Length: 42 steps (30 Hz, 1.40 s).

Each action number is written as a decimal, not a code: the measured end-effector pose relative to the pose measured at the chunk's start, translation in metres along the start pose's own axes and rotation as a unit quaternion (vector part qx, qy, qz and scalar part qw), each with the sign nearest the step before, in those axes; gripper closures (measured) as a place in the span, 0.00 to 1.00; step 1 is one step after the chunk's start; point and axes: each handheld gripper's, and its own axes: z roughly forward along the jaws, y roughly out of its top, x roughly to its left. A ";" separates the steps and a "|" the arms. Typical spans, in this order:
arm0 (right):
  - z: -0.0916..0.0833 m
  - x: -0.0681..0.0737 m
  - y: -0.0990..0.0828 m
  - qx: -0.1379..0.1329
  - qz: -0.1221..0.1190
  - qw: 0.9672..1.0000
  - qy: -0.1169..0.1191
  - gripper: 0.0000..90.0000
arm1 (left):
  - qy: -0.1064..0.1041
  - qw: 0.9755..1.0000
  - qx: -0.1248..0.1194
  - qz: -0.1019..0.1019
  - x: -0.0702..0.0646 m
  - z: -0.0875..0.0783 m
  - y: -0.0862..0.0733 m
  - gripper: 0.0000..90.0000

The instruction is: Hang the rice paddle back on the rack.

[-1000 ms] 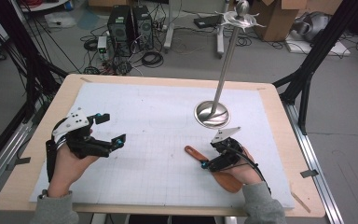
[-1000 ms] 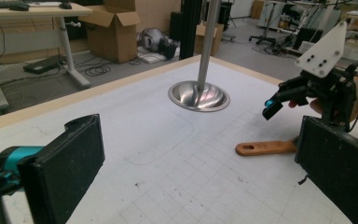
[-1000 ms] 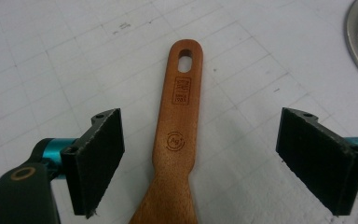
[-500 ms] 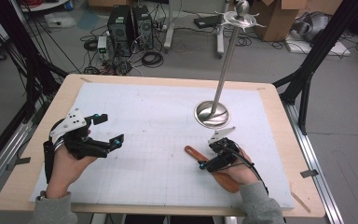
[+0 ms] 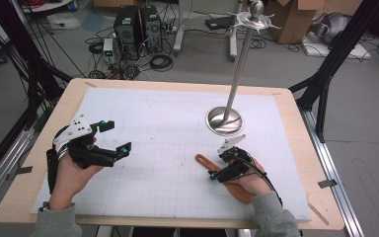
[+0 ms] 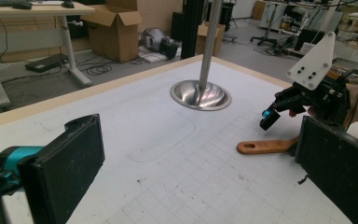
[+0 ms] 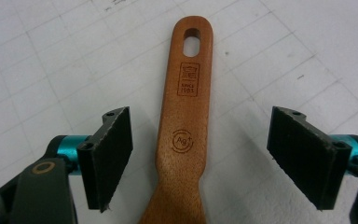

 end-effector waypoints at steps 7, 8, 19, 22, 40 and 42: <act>0.002 0.000 0.000 0.008 0.000 1.000 -0.001 0.31 | 0.001 1.000 0.001 0.000 -0.001 -0.002 -0.001 0.02; 0.002 0.000 0.000 0.009 0.001 1.000 -0.002 0.32 | 0.002 1.000 0.002 -0.001 -0.001 -0.002 -0.001 0.02; 0.001 0.004 0.001 0.009 -0.009 1.000 -0.010 0.45 | 0.004 1.000 0.004 -0.002 0.000 -0.003 -0.003 0.02; 0.000 0.005 0.001 0.008 -0.011 1.000 -0.009 0.48 | 0.004 1.000 0.005 -0.001 0.000 -0.003 -0.003 0.02; -0.002 0.006 0.000 0.012 -0.002 1.000 -0.006 0.68 | 0.006 1.000 0.011 -0.005 0.001 0.000 -0.005 0.02; -0.002 0.006 0.001 0.013 0.000 1.000 -0.007 0.69 | 0.007 1.000 0.012 -0.003 0.001 0.000 -0.005 0.02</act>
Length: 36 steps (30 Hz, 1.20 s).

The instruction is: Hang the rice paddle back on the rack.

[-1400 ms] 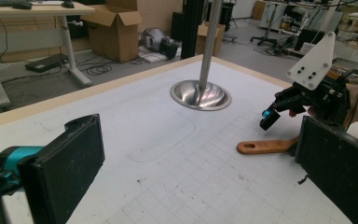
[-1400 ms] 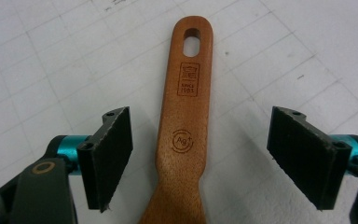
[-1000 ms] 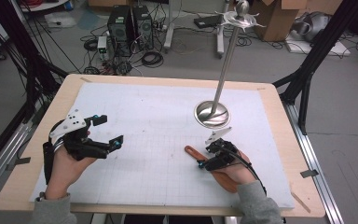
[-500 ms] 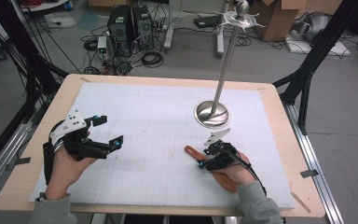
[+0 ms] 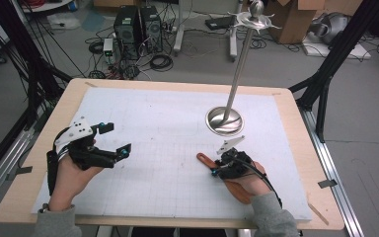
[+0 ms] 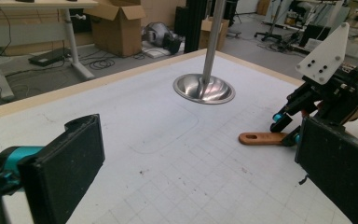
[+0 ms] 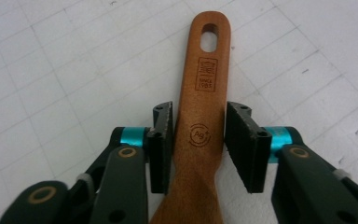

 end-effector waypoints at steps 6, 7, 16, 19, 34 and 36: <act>0.000 0.000 0.001 0.003 0.008 1.000 -0.005 0.71 | 0.001 1.000 0.000 0.001 0.000 0.000 0.000 0.02; 0.000 0.000 0.001 0.003 0.008 1.000 -0.005 0.72 | 0.002 1.000 0.000 0.002 -0.001 0.000 0.001 0.02; -0.001 0.003 0.003 0.000 -0.002 1.000 0.008 0.72 | 0.005 1.000 -0.008 0.001 0.002 -0.006 0.003 0.02; -0.004 0.002 0.003 -0.010 0.004 1.000 0.010 0.72 | 0.006 1.000 -0.011 0.000 0.002 -0.007 0.003 0.02; -0.031 -0.003 0.004 -0.061 0.005 0.998 0.006 0.72 | 0.006 1.000 -0.013 0.000 0.002 -0.008 0.004 0.02; -0.035 -0.003 0.004 -0.067 0.008 0.998 0.005 0.72 | 0.006 1.000 -0.012 0.001 0.002 -0.009 0.004 0.02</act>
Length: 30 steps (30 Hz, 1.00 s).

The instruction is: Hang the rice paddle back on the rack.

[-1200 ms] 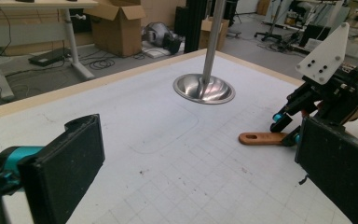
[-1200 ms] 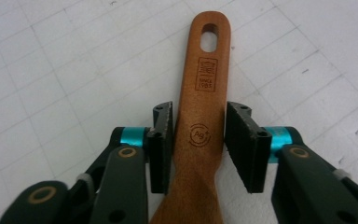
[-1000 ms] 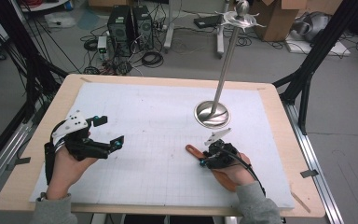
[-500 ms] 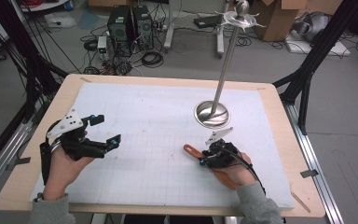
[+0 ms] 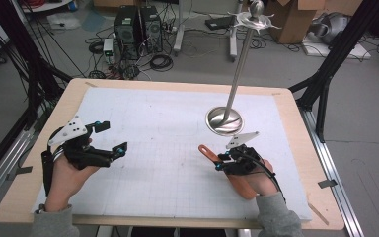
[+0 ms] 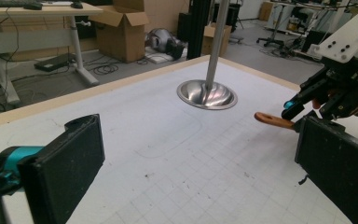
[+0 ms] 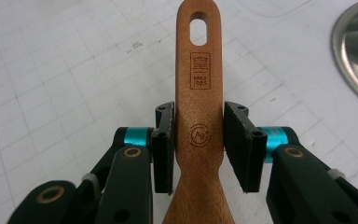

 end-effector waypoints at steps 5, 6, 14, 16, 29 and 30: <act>-0.009 -0.003 0.000 -0.017 0.010 1.000 -0.002 0.72 | 0.001 1.000 0.001 0.000 0.000 0.000 0.000 0.02; -0.010 -0.003 0.000 -0.021 0.012 1.000 -0.002 0.72 | 0.001 1.000 0.001 0.000 0.000 0.000 0.000 0.02; -0.025 -0.006 0.001 -0.046 0.017 0.999 -0.012 0.72 | 0.003 1.000 0.000 -0.001 0.001 -0.001 -0.001 0.02; -0.030 -0.007 0.001 -0.055 0.020 0.998 -0.015 0.72 | 0.002 1.000 0.001 -0.003 0.001 -0.001 -0.001 0.02; -0.051 -0.011 0.000 -0.098 0.037 0.994 -0.025 0.72 | 0.001 1.000 0.005 -0.002 0.000 0.001 -0.002 0.02; -0.052 -0.010 0.000 -0.100 0.039 0.994 -0.025 0.72 | 0.001 1.000 0.005 -0.002 0.000 0.001 -0.002 0.02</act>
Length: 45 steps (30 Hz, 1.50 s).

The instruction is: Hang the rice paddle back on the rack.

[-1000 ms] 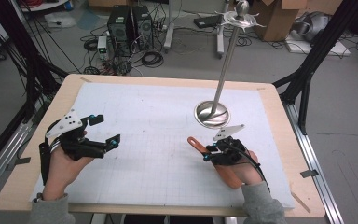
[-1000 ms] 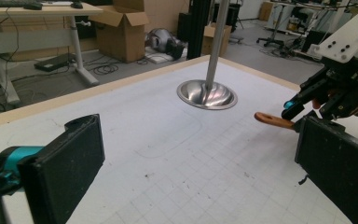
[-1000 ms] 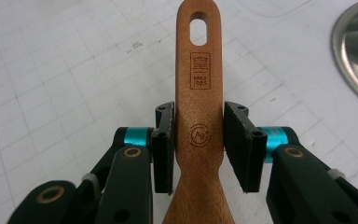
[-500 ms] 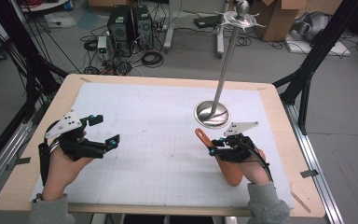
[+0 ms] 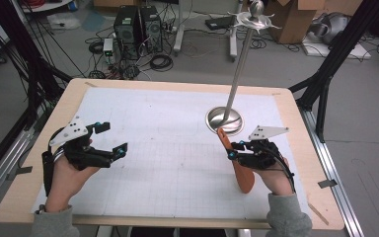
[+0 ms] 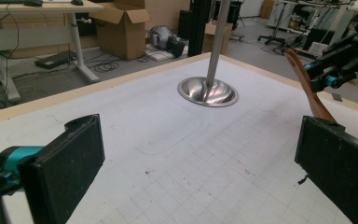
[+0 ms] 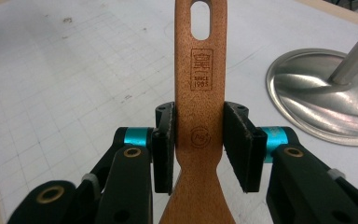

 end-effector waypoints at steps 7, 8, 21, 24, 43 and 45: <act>-0.007 0.001 0.002 -0.012 -0.002 1.000 -0.006 0.72 | 0.000 1.000 0.000 0.000 0.000 0.000 0.000 0.02; -0.008 0.001 0.003 -0.015 -0.006 1.000 -0.007 0.72 | 0.000 1.000 0.000 0.000 0.000 0.000 0.000 0.02; -0.025 0.004 0.006 -0.053 -0.022 0.998 -0.012 0.72 | -0.007 1.000 -0.006 -0.004 -0.002 0.000 0.002 0.02; -0.030 0.005 0.008 -0.067 -0.025 0.997 -0.012 0.72 | -0.009 1.000 -0.011 0.002 -0.005 -0.001 0.005 0.02; -0.043 0.002 0.007 -0.095 -0.028 0.995 -0.017 0.72 | -0.005 1.000 -0.003 0.010 -0.008 0.000 0.005 0.02; -0.043 0.001 0.006 -0.095 -0.024 0.995 -0.017 0.72 | -0.005 1.000 -0.005 0.009 -0.008 -0.001 0.005 0.02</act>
